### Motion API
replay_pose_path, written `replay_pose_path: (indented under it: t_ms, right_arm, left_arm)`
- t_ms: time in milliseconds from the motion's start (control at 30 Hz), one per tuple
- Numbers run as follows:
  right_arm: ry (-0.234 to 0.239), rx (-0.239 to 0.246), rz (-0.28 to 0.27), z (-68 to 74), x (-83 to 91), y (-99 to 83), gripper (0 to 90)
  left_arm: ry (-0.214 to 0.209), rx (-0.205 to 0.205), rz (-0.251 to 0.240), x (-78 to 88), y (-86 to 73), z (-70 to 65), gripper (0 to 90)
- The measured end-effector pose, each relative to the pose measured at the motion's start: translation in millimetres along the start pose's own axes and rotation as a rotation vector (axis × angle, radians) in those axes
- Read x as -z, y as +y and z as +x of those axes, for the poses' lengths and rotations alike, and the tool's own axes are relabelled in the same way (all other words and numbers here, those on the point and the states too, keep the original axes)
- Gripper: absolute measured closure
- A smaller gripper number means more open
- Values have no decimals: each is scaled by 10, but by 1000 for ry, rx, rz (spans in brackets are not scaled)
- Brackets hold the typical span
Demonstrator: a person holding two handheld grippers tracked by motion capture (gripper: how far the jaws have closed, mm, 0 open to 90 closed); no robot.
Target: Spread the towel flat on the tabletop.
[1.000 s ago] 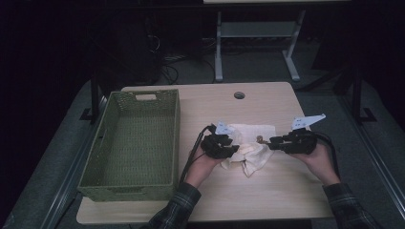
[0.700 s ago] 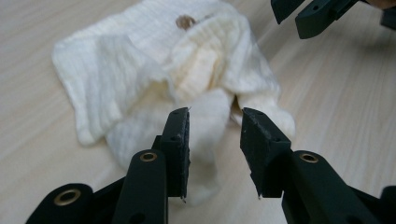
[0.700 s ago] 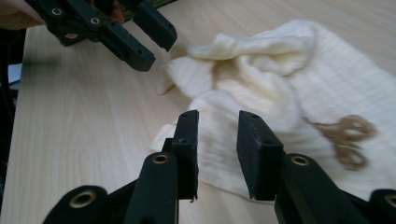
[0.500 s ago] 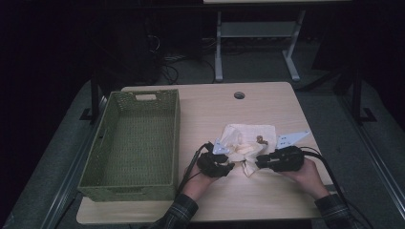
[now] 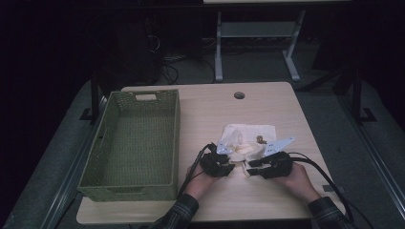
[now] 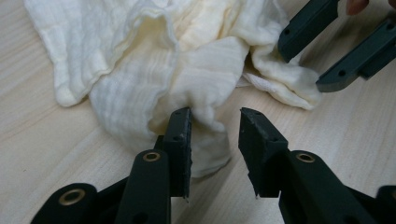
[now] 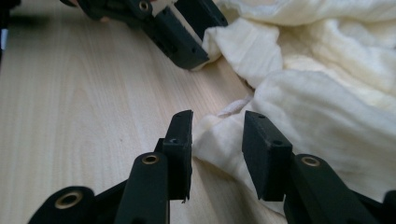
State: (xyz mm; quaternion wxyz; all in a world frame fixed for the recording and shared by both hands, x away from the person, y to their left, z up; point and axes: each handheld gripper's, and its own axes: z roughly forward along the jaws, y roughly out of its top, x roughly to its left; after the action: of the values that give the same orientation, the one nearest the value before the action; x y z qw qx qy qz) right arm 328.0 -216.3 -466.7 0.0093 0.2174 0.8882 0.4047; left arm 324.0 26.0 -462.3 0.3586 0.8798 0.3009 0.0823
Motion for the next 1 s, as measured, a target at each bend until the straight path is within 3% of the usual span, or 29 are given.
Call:
replay_pose_path:
  t_ms: [100,267,333,433,600,867,1000]
  right_arm:
    - [-13,16,17,10,-58,-12,677]
    - [-46,36,33,7,-43,-3,848]
    - [-51,49,42,-2,-18,-2,856]
    - [-34,30,21,-24,62,-18,856]
    - [-48,4,-17,-107,277,-74,856]
    - [-105,-43,-74,-280,627,-194,857]
    - [-143,-75,-93,-371,790,-284,861]
  left_arm:
    - [-4,12,6,-23,-5,7,697]
    - [-10,27,10,-22,1,45,819]
    - [-14,28,10,-6,10,44,838]
    - [-13,36,-16,55,21,50,839]
    - [-18,55,-75,170,33,85,840]
    - [-8,80,-131,299,40,145,848]
    - [-11,83,-135,313,48,143,853]
